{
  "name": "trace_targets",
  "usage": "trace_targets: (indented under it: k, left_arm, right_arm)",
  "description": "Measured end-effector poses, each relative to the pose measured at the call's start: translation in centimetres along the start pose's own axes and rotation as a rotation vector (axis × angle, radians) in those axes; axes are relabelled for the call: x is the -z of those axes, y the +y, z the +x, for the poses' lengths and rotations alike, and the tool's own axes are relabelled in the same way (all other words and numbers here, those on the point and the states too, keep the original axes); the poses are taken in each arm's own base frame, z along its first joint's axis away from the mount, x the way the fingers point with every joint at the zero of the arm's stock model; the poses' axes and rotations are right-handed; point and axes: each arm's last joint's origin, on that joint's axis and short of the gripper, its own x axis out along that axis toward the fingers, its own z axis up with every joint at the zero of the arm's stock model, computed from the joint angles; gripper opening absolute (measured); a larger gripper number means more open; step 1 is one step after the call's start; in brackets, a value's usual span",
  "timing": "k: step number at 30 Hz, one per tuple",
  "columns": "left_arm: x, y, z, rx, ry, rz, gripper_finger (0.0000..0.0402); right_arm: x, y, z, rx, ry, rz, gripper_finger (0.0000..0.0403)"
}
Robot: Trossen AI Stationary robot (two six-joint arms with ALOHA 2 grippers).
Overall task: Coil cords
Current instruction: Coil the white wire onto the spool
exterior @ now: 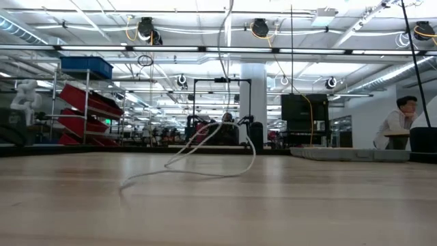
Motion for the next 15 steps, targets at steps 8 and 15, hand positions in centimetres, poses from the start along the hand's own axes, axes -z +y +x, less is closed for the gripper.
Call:
trace_targets:
  k: [8, 15]
  left_arm:
    - [-0.6, -0.2, -1.4, -0.082, 0.114, -0.009, 0.0001]
    - [-0.1, -0.7, -2.1, -0.160, 0.293, -0.063, 0.0001]
  right_arm:
    - [1.1, 1.3, -0.4, -0.036, 0.124, 0.041, 0.0000]
    - [1.7, 2.7, -0.8, -0.072, 0.202, 0.028, 0.0000]
